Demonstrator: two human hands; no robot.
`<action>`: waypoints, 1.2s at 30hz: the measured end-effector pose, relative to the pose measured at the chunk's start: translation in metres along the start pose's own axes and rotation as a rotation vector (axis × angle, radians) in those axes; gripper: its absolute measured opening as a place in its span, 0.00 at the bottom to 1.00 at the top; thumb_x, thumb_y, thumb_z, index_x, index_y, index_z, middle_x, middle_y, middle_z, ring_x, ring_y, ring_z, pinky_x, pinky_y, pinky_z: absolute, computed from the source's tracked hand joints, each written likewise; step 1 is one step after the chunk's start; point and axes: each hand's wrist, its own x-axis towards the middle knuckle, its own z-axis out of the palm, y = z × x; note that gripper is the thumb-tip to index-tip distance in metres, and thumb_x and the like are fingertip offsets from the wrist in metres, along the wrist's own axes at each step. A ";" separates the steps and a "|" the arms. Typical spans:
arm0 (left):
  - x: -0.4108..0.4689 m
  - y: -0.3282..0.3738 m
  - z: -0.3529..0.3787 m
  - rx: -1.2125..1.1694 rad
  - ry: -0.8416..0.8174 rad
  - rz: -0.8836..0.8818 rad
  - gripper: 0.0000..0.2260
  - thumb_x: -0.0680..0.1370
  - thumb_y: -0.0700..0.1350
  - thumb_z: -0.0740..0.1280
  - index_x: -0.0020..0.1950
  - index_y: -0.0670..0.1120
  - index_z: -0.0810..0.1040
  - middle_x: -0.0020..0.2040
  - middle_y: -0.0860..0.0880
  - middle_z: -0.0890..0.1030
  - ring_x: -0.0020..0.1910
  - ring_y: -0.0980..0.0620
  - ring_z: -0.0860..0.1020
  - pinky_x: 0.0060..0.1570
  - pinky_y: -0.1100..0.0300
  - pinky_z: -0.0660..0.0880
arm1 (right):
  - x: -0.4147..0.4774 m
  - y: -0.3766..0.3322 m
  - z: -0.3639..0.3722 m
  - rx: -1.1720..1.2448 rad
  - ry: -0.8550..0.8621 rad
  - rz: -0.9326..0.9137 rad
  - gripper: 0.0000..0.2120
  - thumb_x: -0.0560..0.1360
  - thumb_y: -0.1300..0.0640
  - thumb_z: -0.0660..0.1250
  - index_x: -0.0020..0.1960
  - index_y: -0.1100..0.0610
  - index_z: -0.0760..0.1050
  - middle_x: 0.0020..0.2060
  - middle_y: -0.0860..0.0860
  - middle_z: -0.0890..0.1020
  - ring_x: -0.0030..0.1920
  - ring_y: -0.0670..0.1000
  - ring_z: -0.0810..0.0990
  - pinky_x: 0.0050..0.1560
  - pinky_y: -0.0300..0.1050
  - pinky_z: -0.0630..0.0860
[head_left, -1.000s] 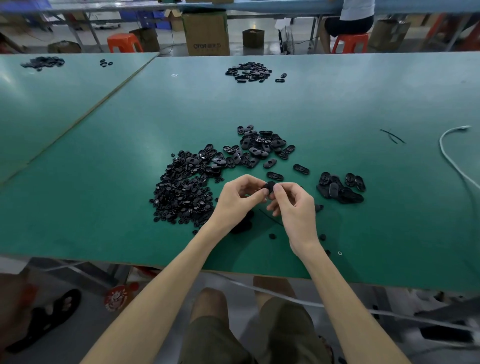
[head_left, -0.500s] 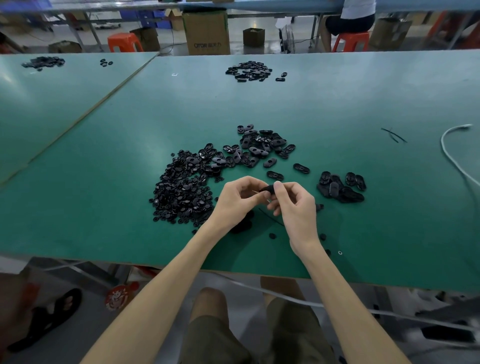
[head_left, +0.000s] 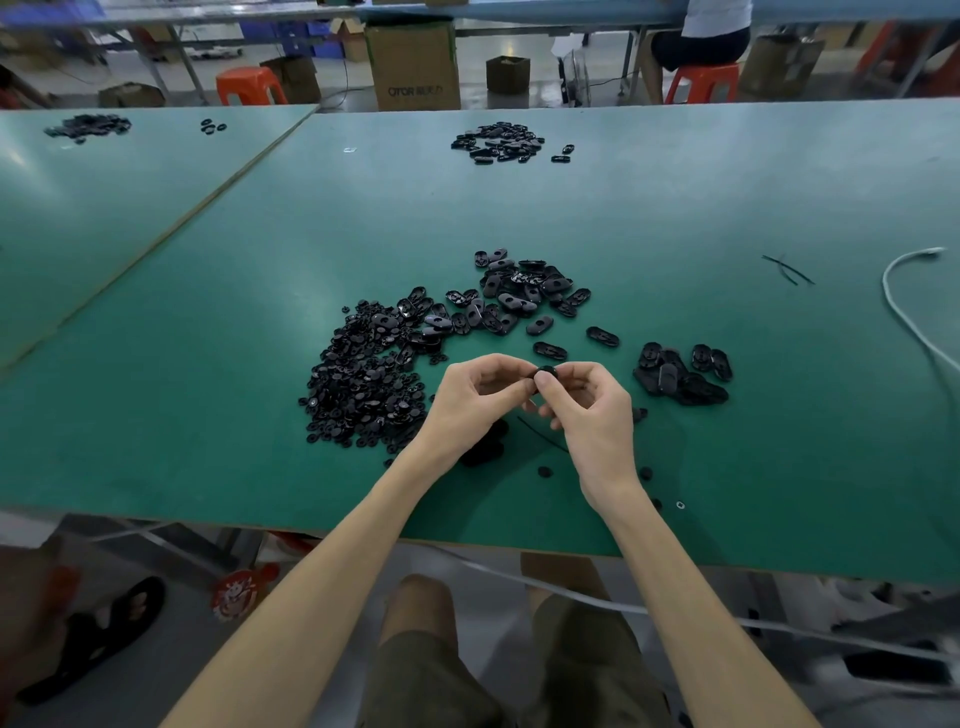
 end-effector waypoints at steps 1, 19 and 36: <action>0.000 0.000 0.000 -0.011 -0.005 -0.003 0.05 0.78 0.41 0.75 0.53 0.44 0.86 0.47 0.46 0.88 0.43 0.50 0.85 0.49 0.62 0.79 | 0.000 0.000 0.000 0.004 -0.005 -0.001 0.07 0.78 0.56 0.76 0.50 0.55 0.79 0.38 0.47 0.86 0.36 0.46 0.83 0.36 0.38 0.78; 0.001 0.005 -0.004 -0.033 -0.044 0.009 0.06 0.78 0.41 0.74 0.55 0.44 0.86 0.47 0.46 0.87 0.42 0.52 0.83 0.48 0.61 0.79 | 0.002 0.001 0.001 -0.033 -0.016 -0.002 0.10 0.77 0.53 0.77 0.46 0.56 0.78 0.34 0.49 0.85 0.33 0.49 0.82 0.33 0.40 0.77; -0.001 0.006 -0.005 -0.047 -0.030 -0.015 0.09 0.78 0.35 0.72 0.52 0.48 0.86 0.49 0.47 0.88 0.49 0.52 0.85 0.52 0.63 0.79 | 0.002 0.003 0.001 -0.017 -0.054 -0.005 0.12 0.80 0.52 0.73 0.45 0.60 0.79 0.36 0.52 0.86 0.31 0.47 0.79 0.34 0.39 0.75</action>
